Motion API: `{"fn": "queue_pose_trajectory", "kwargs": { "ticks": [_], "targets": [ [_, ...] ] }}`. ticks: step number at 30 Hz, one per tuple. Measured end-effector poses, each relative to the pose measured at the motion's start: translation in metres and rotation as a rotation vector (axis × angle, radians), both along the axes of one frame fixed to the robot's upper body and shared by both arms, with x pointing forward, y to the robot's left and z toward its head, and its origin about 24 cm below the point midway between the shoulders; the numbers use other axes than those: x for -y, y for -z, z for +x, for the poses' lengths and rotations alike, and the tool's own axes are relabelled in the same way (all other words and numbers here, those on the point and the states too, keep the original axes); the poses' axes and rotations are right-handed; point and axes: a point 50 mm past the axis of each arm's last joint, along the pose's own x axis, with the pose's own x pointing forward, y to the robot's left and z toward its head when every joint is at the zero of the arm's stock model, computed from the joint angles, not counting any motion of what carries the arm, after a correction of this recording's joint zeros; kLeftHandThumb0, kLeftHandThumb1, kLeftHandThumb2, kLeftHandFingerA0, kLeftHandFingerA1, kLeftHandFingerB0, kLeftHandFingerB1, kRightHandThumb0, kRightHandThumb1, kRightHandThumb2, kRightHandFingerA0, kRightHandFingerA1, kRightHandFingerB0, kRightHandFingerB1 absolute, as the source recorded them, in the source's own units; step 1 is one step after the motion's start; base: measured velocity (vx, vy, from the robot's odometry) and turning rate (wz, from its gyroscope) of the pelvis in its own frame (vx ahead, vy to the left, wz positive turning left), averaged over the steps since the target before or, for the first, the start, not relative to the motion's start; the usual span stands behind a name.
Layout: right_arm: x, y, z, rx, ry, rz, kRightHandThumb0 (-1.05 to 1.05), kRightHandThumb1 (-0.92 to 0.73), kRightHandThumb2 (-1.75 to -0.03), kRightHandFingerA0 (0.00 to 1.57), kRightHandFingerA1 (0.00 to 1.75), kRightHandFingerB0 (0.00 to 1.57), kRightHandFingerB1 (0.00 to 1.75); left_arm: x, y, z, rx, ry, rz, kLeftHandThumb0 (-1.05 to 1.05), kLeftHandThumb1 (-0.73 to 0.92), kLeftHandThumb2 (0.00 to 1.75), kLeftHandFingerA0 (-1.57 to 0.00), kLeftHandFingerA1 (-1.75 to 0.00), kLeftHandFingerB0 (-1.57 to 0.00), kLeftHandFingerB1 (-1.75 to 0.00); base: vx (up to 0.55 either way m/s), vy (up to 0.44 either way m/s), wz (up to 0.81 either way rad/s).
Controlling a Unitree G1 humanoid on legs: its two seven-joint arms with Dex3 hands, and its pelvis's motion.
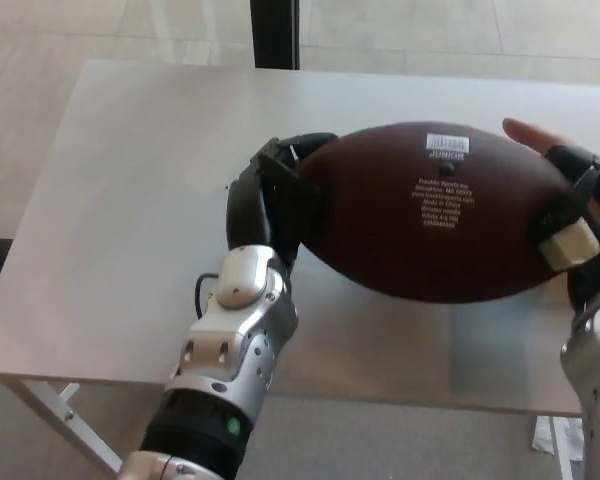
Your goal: The robot uses both its hands to grab the left and right ends of a football kept in the middle of the desk infront of it, lifts it up and places it in the palm of a person
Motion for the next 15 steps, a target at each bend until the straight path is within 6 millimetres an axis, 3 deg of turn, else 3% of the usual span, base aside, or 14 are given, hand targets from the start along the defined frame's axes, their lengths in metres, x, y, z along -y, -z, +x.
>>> {"fn": "queue_pose_trajectory", "kwargs": {
  "ticks": [4,5,6,8,9,12,13,14,15],
  "targets": [
    [-0.001,-0.027,0.014,0.071,0.01,0.013,-0.2,-0.46,-1.35,1.12,1.66,0.92,1.44,-0.006,-0.008,0.009,-0.002,-0.008,0.016,-0.16,0.58,1.24,-0.9,-1.75,-0.73,-1.71,0.0,0.0,0.0],
    [-0.002,-0.034,0.018,0.088,0.011,0.016,-0.18,-0.52,-1.3,1.11,1.67,0.89,1.45,-0.007,-0.012,0.011,0.001,-0.006,0.02,-0.24,0.58,1.25,-0.96,-1.75,-0.79,-1.65,0.0,0.0,0.0],
    [-0.002,-0.04,0.02,0.103,0.013,0.02,-0.18,-0.55,-1.3,1.11,1.68,0.89,1.47,-0.007,-0.015,0.013,0.003,-0.006,0.022,-0.26,0.63,1.12,-0.94,-1.75,-0.77,-1.59,0.0,0.0,0.0],
    [-0.003,-0.052,0.026,0.129,0.017,0.028,-0.18,-0.57,-1.24,1.1,1.69,0.86,1.48,-0.01,-0.019,0.017,0.001,-0.009,0.026,-0.18,0.58,1.15,-0.9,-1.75,-0.8,-1.56,0.0,0.0,0.0],
    [-0.004,-0.06,0.029,0.147,0.017,0.033,-0.23,-0.64,-1.1,1.1,1.69,0.86,1.5,-0.011,-0.023,0.02,-0.001,-0.009,0.029,-0.12,0.52,1.26,-0.9,-1.75,-0.81,-1.58,0.0,0.0,0.0],
    [-0.004,-0.079,0.037,0.19,0.032,0.052,-0.23,-0.76,-0.99,1.1,1.7,0.82,1.51,-0.012,-0.036,0.029,0.014,-0.001,0.048,-0.15,0.54,1.04,-0.83,-1.73,-0.76,-1.56,0.0,0.0,0.0],
    [-0.004,-0.084,0.038,0.201,0.037,0.058,-0.23,-0.76,-0.99,1.1,1.7,0.82,1.51,-0.012,-0.04,0.031,0.019,0.002,0.058,-0.15,0.54,1.04,-0.83,-1.73,-0.76,-1.56,0.0,0.0,0.0],
    [-0.003,-0.091,0.041,0.217,0.043,0.069,-0.27,-0.78,-0.91,1.13,1.68,0.9,1.49,-0.012,-0.045,0.034,0.029,0.006,0.073,-0.25,0.57,0.79,-0.94,-1.68,-0.74,-1.4,0.0,0.0,0.0],
    [-0.003,-0.098,0.043,0.229,0.048,0.081,-0.26,-0.79,-0.92,1.13,1.68,0.9,1.5,-0.011,-0.05,0.037,0.037,0.01,0.088,-0.25,0.59,0.73,-0.81,-1.68,-0.77,-1.48,0.0,0.0,0.0]
  ]
}}
